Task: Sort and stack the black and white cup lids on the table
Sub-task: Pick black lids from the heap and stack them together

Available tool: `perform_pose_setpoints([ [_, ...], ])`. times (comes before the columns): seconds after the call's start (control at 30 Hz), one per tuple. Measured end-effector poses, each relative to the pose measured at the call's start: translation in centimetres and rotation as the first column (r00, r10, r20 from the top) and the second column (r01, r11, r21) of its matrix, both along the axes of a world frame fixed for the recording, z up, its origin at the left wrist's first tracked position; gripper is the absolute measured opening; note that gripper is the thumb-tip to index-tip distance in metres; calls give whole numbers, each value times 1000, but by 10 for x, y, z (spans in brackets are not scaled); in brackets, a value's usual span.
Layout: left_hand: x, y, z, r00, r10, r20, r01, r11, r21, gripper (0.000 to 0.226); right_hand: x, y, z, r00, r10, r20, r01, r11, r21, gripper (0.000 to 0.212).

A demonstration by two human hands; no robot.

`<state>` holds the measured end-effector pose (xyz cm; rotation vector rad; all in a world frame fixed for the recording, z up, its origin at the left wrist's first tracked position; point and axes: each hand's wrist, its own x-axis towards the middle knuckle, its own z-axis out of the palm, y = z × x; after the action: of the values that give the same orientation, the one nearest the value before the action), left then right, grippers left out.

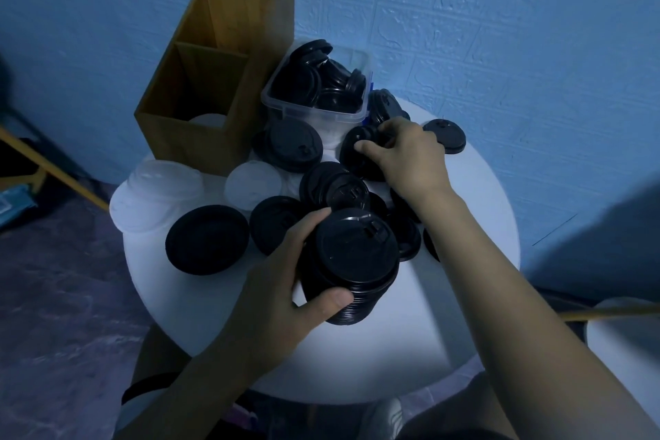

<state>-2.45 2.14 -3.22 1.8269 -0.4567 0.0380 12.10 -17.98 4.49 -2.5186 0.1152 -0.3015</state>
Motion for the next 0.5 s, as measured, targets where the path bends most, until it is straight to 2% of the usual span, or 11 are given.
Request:
perform_pose_setpoints([
  [0.07, 0, 0, 0, 1000, -7, -3, 7, 1000, -5, 78, 3, 3, -1, 1000, -19, 3, 19, 999, -35, 43],
  [0.17, 1, 1, -1, 1000, -14, -7, 14, 1000, -10, 78, 3, 1, -1, 1000, -30, 5, 30, 1000, -5, 36],
  [0.23, 1, 1, -2, 1000, -14, -4, 14, 1000, -7, 78, 2, -5, 2, 999, -39, 29, 36, 995, 94, 27],
  [0.27, 1, 1, -2, 1000, -12, -6, 12, 1000, -5, 79, 1, -9, 4, 999, -31, 43, 21, 978, 207, 23],
  [0.37, 1, 0, -3, 1000, -11, -15, 11, 1000, -6, 79, -10, -19, 13, 998, 9, 57, -40, 832, 553, 20],
  [0.5, 1, 1, -2, 1000, -17, -9, 16, 1000, -19, 78, -47, -23, 35, 982, 189, -11, -113, 633, 766, 20],
])
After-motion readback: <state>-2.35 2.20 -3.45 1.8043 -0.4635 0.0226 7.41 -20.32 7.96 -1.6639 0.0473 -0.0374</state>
